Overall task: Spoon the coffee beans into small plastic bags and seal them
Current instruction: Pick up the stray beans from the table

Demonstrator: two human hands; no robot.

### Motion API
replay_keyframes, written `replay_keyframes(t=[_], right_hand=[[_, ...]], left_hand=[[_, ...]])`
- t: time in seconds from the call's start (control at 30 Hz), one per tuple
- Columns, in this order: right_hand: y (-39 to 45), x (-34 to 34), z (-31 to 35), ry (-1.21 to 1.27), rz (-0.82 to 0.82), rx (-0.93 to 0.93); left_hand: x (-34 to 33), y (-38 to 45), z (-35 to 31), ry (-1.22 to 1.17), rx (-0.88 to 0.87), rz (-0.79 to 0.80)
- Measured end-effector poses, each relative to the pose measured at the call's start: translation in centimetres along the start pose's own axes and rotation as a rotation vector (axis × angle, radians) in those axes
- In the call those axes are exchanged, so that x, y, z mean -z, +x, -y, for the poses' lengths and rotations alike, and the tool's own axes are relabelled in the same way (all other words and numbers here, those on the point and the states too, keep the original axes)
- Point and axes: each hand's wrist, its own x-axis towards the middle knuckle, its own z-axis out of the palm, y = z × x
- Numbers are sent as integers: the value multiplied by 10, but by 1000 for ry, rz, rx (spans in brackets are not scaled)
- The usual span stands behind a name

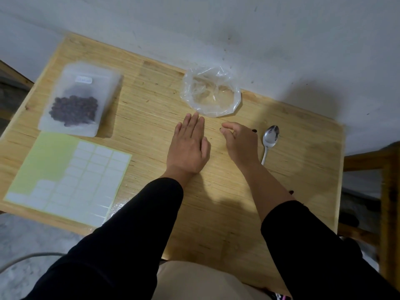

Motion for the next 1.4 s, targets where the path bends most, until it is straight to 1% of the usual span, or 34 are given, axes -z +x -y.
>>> replay_keyframes(t=[0.07,0.2,0.37,0.43,0.5,0.57,0.6,0.67,0.7,0.77,0.83,0.9,0.97,1.0,1.03,1.1,1.13,1.17,1.2,1.3,1.4], right_hand=[[-1,-3,-3,-50,-25,-10],[-3,-10,-5,-61,-73,30],[-9,-20,-7,-195,-74,29],[-12,-18,-5,-127,-123,-14],[-16,-13,-2,35,-153,-84],[-23,-8,2,263,-128,-216],[-27,-5,3,429,-103,-294],[-34,3,5,842,-49,-421],[-37,7,5,1038,-32,-462],[-44,17,3,1333,-26,-532],[-51,25,0,1517,-41,-588],[-53,33,-3,1583,-91,-623],[-49,40,-5,1519,-145,-631],[-46,43,-6,1430,-170,-634],[-41,47,-7,1289,-192,-634],[-32,52,-11,843,-224,-581],[-28,52,-14,607,-238,-513],[-24,52,-17,416,-255,-433],[-20,52,-18,276,-264,-368],[-9,47,-22,25,-243,-272],[1,35,-33,-114,-226,-251]], left_hand=[[0,0,0,-4,0,-4],[-1,0,0,-10,-1,-14],[-1,0,0,-15,-6,-27],[-1,0,1,-14,-10,-28],[0,0,1,-9,-14,-29],[0,-2,1,-6,-20,-31],[-1,-3,1,-6,-31,-30],[-1,-6,1,-3,-80,-34],[-2,-8,1,-4,-100,-34],[-3,-11,-3,-35,-110,-31],[-6,-14,-14,-62,-145,-16],[-11,-16,-28,-44,-205,33],[-15,-12,-38,-35,-219,68],[-17,-8,-43,-39,-221,74],[-18,-3,-46,-43,-228,79],[-22,4,-50,-34,-246,89],[-23,5,-51,-18,-248,98],[-25,6,-50,-3,-247,104],[-26,6,-50,5,-246,102],[-27,5,-51,-16,-244,81],[-27,5,-52,-41,-239,76]])
